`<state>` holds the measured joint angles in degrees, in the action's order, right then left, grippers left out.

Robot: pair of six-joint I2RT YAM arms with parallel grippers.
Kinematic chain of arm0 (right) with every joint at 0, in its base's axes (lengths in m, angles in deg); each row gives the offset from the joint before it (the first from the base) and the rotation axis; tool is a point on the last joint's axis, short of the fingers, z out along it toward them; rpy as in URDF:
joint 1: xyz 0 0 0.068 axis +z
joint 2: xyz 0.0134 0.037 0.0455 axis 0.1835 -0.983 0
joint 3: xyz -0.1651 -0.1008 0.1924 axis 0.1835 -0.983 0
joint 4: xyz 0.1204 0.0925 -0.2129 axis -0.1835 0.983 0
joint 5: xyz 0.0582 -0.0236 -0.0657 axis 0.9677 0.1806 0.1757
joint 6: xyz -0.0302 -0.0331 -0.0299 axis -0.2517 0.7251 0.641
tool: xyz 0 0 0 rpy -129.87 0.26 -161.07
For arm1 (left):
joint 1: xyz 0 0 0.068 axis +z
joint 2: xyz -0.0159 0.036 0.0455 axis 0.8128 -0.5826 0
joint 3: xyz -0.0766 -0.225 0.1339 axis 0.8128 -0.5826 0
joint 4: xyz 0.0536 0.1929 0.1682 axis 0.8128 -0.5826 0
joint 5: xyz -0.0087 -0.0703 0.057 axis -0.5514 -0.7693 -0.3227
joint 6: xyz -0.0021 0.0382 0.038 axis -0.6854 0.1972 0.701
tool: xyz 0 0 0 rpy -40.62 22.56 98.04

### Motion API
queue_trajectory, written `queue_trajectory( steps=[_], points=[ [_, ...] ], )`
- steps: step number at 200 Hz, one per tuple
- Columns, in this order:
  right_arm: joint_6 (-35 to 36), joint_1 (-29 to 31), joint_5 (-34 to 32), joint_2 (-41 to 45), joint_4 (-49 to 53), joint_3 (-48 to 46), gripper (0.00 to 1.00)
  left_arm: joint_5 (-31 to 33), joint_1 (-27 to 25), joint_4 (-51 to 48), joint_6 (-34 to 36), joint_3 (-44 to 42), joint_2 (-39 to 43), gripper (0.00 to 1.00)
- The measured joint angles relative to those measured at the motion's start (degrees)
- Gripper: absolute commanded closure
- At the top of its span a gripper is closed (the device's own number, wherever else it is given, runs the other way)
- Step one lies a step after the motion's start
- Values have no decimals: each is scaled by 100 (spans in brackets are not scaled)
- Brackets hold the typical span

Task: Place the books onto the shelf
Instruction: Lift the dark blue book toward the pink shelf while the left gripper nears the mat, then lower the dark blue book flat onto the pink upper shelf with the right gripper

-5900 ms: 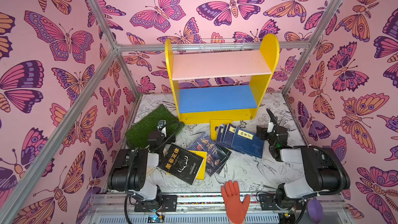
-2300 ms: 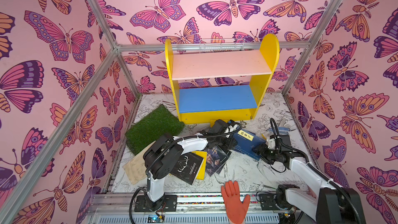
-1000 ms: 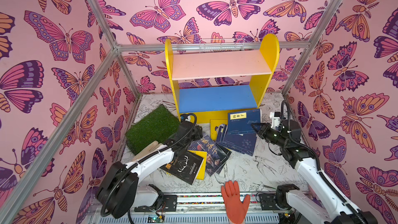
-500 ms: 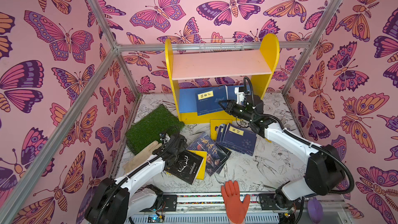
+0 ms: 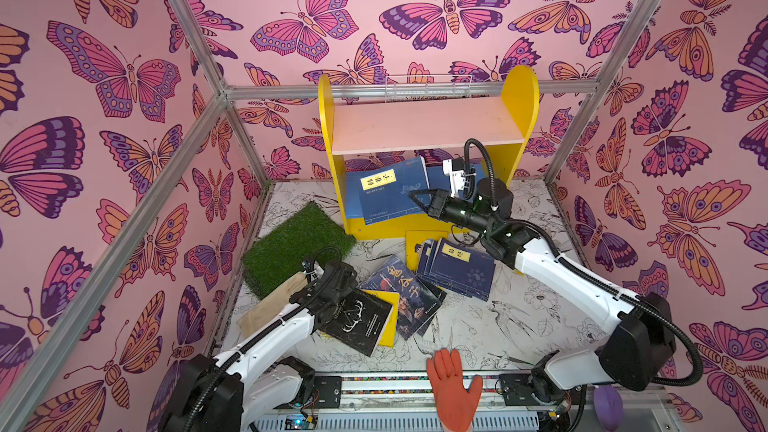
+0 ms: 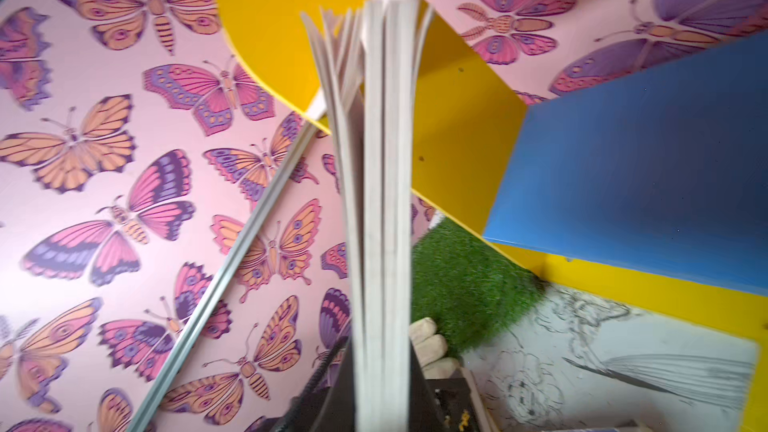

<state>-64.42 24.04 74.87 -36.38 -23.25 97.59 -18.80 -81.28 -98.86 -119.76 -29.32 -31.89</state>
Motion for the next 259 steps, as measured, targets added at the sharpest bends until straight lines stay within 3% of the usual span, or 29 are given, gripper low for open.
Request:
queue_trajectory(
  steps=[40, 73, 100, 137, 205, 217, 249, 259],
  points=[
    [-120, 2, 221, -485, 17, 1980, 100, -37, 0, 9, 0, 0, -153, 0],
    [-142, 31, 103, -1714, 341, 4148, 100, -74, 0, 7, 0, 0, -160, 0],
    [-170, 55, -155, -2697, 979, 5298, 100, -111, 0, 4, 0, 0, -122, 0],
    [-254, 48, -601, -3427, 1700, 5755, 100, -168, 0, 4, 9, 0, -72, 0],
    [-321, 70, -752, -3497, 2129, 6030, 100, -260, 0, 4, 28, 2, -74, 0],
    [-376, 66, -754, -3515, 2199, 6059, 92, -262, 0, 4, 28, 4, -76, 0],
    [-234, 63, -815, -3668, 2719, 6422, 48, -264, 0, 4, 26, 4, -76, 0],
    [-168, 63, -887, -3755, 2999, 6612, 39, -264, 0, 4, 26, 7, -76, 0]
  ],
)
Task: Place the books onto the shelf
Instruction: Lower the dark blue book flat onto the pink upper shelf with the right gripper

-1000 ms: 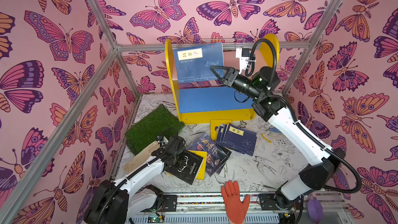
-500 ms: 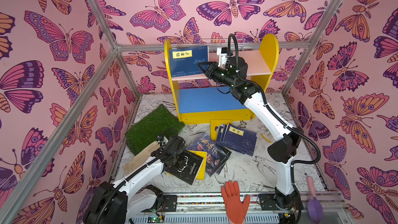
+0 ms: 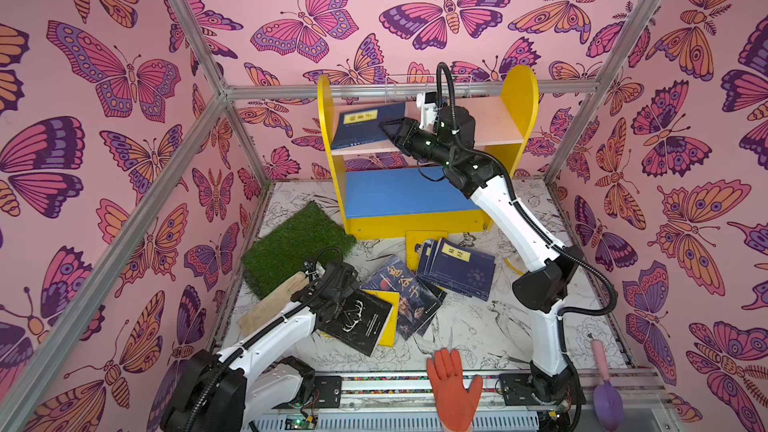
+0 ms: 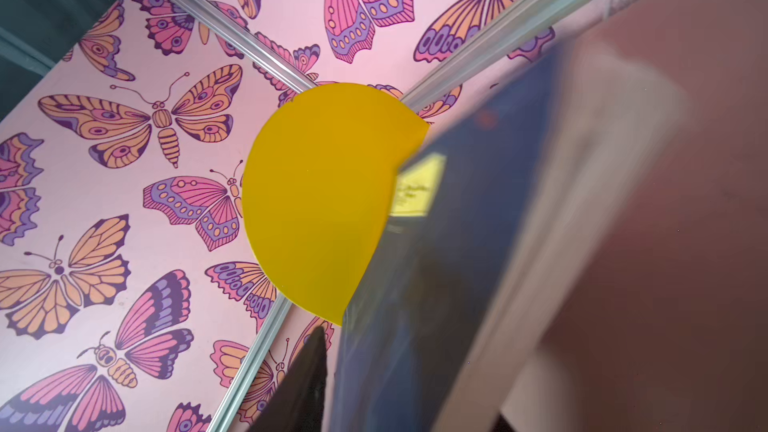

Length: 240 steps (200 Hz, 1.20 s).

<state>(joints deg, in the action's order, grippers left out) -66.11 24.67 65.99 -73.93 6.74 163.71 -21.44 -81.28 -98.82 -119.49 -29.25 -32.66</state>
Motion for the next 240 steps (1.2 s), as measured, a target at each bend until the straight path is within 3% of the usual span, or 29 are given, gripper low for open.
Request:
queue_trajectory(
  steps=[26, 47, 131, 164, 192, 240],
  points=[
    [339, 13, -205, -138, 522, 459, 22, -13, 0, 0, -2, 4, -2, 0],
    [645, 22, -455, -136, 852, 647, 17, -22, 0, 0, -2, 4, -13, 0],
    [2188, 33, -1775, -229, 2039, 1296, 13, -44, 0, 0, -50, 70, -164, 0],
    [2776, 42, -2291, -229, 2194, 1309, 19, -46, 0, 4, -50, 92, -249, 0],
    [2977, 39, -2223, -232, 2232, 1307, 23, -52, 0, 0, -50, 131, -337, 0],
    [3027, 0, -1239, -330, 1869, 1307, 24, -63, 0, -2, -48, 155, -380, 0]
  ],
)
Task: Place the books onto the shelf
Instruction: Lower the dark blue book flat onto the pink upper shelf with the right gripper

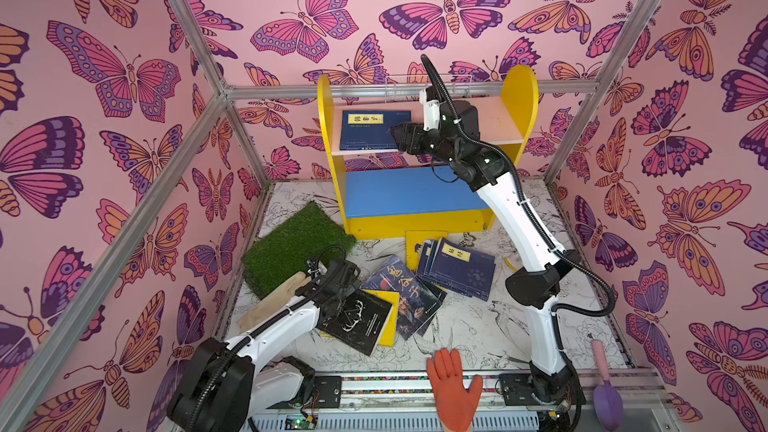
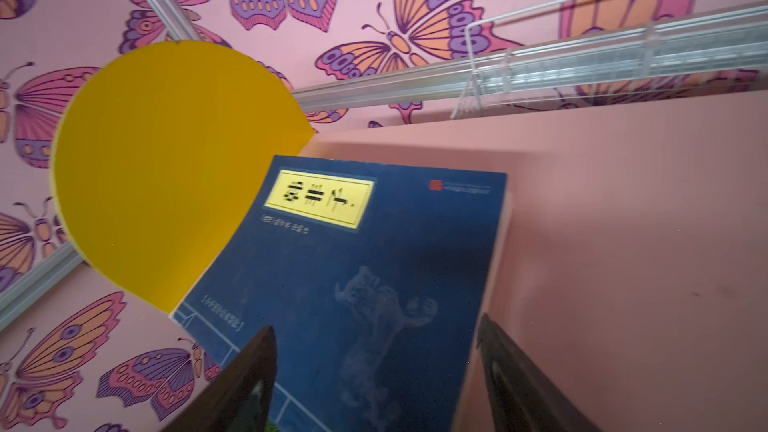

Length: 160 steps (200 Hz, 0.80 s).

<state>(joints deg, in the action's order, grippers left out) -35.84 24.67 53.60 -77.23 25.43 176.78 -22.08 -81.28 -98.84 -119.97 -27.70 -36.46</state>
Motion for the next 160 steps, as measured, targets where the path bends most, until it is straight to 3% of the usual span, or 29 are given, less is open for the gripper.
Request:
queue_trajectory(
  steps=[88, 160],
  points=[
    [-216, -4, 1344, -282, -1021, -9, 23, -11, 0, 0, 4, 11, -35, 0],
    [-254, -39, 1624, -306, -1246, -81, 21, -72, 0, -15, 50, 199, -299, 0]
  ],
)
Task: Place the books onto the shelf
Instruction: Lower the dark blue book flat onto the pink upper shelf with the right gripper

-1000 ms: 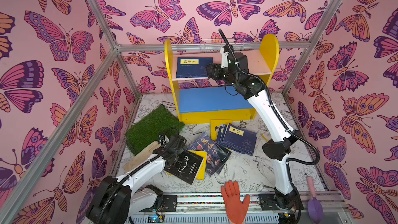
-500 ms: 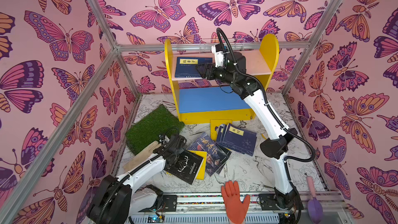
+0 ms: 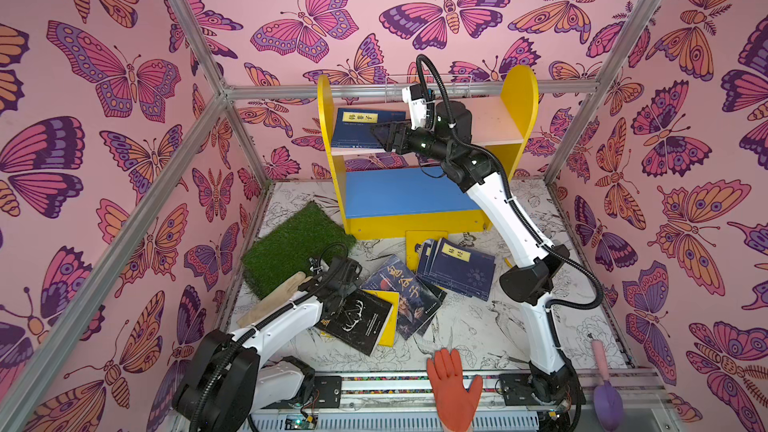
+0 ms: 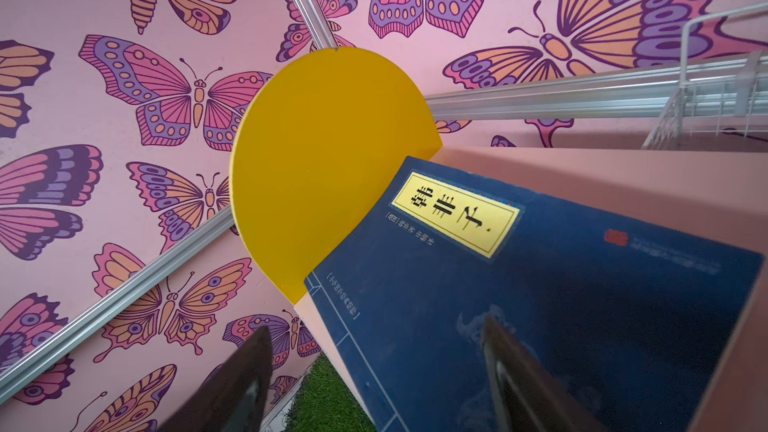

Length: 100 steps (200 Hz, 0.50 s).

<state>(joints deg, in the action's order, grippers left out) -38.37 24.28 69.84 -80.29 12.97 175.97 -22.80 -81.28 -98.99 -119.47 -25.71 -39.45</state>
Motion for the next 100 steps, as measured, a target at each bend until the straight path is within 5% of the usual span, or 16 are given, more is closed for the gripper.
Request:
queue_trajectory(
  steps=[100],
  points=[
    [-345, -560, 293, -11, -116, -22, 27, -697, -90, 345, 1051, 127, 4, 5]
  ],
)
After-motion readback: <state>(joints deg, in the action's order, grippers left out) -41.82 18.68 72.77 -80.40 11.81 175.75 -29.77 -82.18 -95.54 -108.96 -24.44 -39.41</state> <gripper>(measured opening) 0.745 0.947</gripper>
